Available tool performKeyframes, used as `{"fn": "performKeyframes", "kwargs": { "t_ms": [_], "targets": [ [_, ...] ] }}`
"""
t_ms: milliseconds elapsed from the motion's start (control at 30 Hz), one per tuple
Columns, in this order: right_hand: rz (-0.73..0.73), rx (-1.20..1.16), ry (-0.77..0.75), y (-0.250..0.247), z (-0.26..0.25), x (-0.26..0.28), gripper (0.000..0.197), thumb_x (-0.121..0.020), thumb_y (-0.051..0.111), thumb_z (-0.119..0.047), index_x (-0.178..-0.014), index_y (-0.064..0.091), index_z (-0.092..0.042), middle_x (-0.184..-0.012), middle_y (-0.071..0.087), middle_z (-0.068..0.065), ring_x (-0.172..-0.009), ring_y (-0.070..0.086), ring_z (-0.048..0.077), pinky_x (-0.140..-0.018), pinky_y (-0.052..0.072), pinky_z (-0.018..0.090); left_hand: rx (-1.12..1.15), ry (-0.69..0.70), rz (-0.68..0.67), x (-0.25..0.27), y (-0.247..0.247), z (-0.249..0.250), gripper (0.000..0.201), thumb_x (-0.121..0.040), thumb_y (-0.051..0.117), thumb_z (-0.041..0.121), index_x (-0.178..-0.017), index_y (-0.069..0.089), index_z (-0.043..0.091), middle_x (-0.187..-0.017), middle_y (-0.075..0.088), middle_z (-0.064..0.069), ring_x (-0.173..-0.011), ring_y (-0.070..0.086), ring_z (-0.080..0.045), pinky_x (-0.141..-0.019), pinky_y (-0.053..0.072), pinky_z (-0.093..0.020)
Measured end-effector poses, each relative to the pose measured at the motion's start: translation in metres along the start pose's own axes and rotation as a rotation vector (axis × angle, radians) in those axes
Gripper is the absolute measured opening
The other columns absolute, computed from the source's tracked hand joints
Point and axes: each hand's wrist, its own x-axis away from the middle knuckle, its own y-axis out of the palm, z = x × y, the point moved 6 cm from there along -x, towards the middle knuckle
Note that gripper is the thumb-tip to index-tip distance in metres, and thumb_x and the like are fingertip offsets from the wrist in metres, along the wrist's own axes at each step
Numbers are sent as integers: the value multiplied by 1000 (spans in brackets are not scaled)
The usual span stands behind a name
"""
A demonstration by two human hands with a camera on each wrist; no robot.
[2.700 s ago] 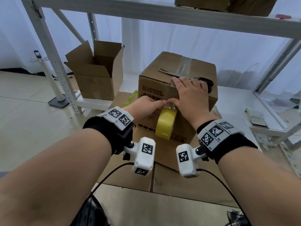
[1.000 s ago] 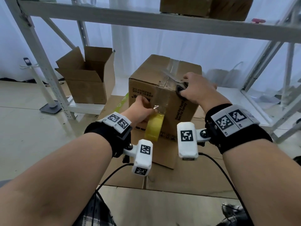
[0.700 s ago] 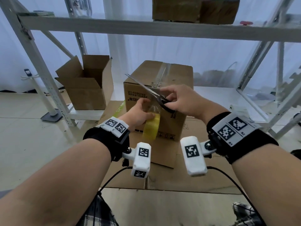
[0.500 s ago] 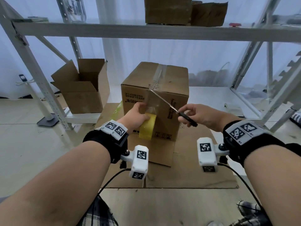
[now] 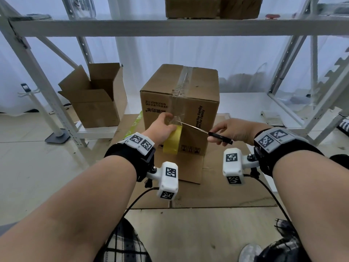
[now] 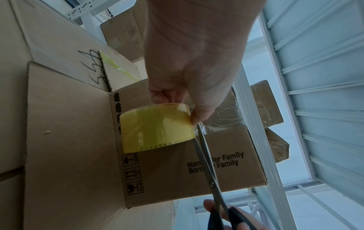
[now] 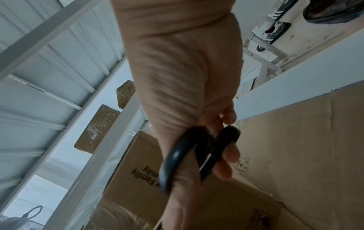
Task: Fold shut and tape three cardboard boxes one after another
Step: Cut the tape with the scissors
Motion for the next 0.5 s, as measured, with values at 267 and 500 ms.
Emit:
{"fn": "performKeyframes", "kwargs": {
  "t_ms": [267, 500],
  "targets": [
    [19, 108, 2, -20, -10, -15, 31, -70, 79, -41, -95, 75, -24, -85, 66, -6, -84, 57, 11, -93, 44, 36, 4, 3, -27, -2, 0, -5, 45, -95, 55, 16, -138, 40, 19, -130, 53, -10, -114, 55, -30, -99, 47, -43],
    [-12, 157, -19, -26, -8, -23, 33, -70, 80, -39, -99, 75, -24, -90, 66, -9, -87, 56, 9, -96, 42, 36, 58, -10, -5, -7, 1, -7, 43, -96, 54, 17, -137, 41, 20, -123, 52, -6, -108, 56, -25, -95, 49, -37]
  ]
}}
